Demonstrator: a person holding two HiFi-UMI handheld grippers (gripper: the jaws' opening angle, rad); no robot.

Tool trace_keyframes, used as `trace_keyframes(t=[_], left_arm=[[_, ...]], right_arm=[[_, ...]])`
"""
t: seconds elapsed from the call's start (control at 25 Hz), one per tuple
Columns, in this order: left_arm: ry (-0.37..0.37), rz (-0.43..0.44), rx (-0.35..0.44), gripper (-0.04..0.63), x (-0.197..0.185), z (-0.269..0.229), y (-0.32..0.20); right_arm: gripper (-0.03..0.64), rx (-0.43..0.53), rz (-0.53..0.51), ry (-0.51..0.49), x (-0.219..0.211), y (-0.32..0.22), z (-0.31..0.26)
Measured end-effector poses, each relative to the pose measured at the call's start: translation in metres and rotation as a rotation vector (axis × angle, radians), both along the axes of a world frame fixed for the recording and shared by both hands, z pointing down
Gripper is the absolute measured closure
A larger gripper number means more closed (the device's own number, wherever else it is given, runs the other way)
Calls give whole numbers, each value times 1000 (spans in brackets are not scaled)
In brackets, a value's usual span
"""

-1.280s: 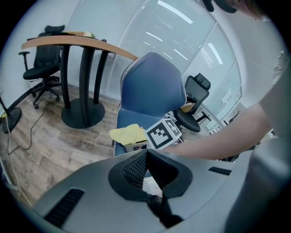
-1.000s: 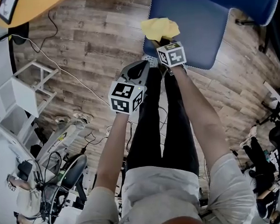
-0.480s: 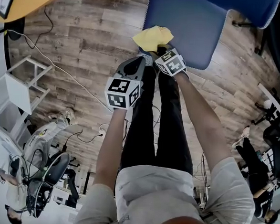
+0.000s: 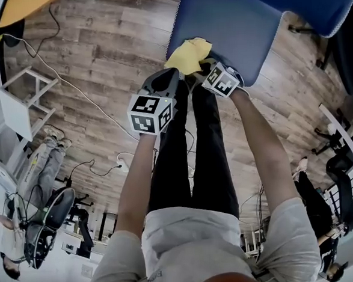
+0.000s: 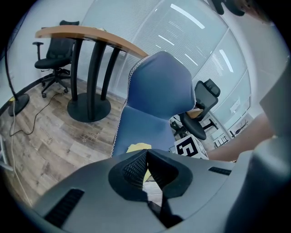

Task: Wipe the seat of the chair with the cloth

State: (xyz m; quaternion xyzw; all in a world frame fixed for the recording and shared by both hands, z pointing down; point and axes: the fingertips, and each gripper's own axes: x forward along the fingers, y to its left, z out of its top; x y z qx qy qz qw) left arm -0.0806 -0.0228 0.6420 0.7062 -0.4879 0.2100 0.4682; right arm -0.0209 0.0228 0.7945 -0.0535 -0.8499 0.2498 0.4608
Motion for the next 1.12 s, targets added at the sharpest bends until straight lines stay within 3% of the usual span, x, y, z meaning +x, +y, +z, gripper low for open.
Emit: trace_keyframes(t=[0.28,0.84,1.12], left_arm=[[-18,-11,-11,569,3,2,-11],[-24,-33,6,569,23,-10,-44],[-33,-62,6,569,18,-11,-56]], right_arm=[[554,49,-315,-1,33,-7,-2],[554,122,-549,53,101,-72,3],[554,151,-600,93,114,-116,5]])
